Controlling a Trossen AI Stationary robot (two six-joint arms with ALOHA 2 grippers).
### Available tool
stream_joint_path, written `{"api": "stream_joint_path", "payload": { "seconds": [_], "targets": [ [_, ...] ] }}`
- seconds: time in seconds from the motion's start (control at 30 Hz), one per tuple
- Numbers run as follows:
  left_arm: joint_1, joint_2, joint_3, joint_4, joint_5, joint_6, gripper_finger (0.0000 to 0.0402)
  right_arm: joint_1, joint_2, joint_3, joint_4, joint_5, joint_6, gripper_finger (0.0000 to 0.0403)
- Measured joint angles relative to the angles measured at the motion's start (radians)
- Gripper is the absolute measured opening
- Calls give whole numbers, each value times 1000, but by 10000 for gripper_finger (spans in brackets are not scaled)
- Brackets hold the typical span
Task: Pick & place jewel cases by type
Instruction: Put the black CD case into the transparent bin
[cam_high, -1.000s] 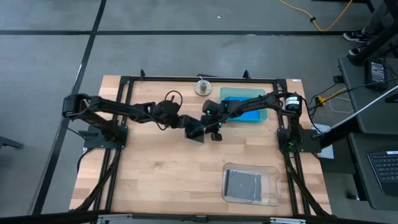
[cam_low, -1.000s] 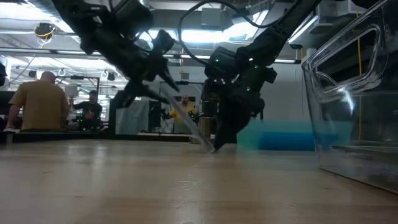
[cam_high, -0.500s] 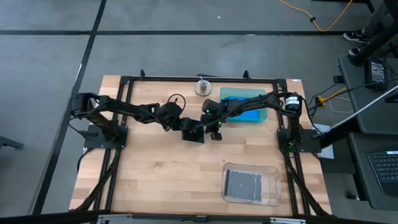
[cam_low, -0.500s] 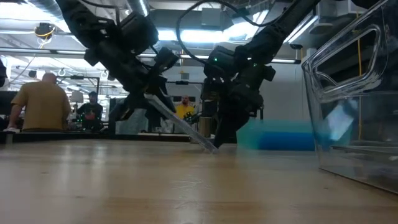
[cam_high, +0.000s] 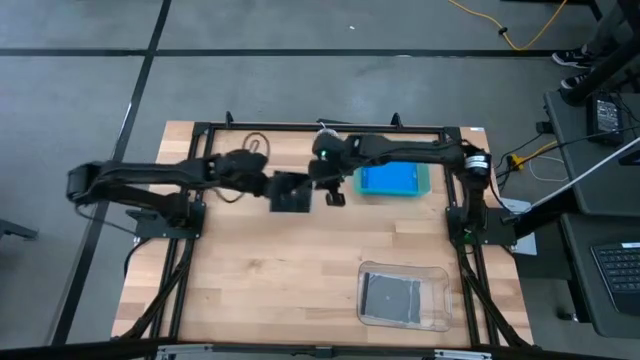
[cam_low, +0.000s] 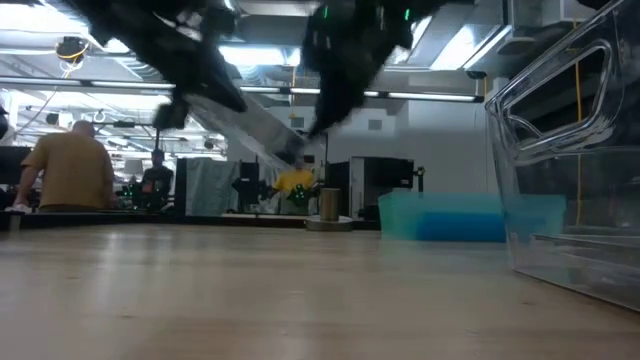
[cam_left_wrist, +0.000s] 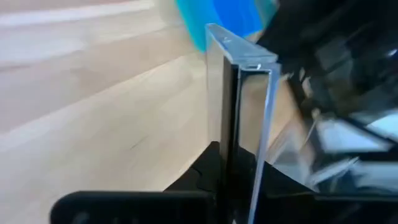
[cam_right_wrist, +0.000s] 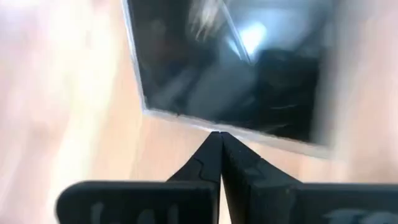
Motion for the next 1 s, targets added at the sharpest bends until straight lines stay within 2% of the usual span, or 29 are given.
{"api": "stream_joint_path", "payload": {
  "seconds": [0.07,0.17,0.3,0.4,0.6,0.77,1.0],
  "targets": [
    [5,-99,-2,-82,-1,62,17,-3,-47,49,-15,5,56,10],
    [0,-250,-1,-98,-11,157,17,-8,-136,56,-24,18,185,10],
    [-43,-392,20,-104,-31,352,17,17,-286,54,-38,154,265,10],
    [-83,-441,77,-96,-86,509,17,68,-392,55,-36,266,317,10],
    [-155,-418,268,-98,-91,881,17,188,-568,54,-36,486,459,10],
    [-217,-335,469,-110,-87,1118,17,277,-634,52,-52,542,527,10],
    [-337,-191,716,-261,-131,1439,17,333,-649,52,-61,592,552,10]
  ]
}}
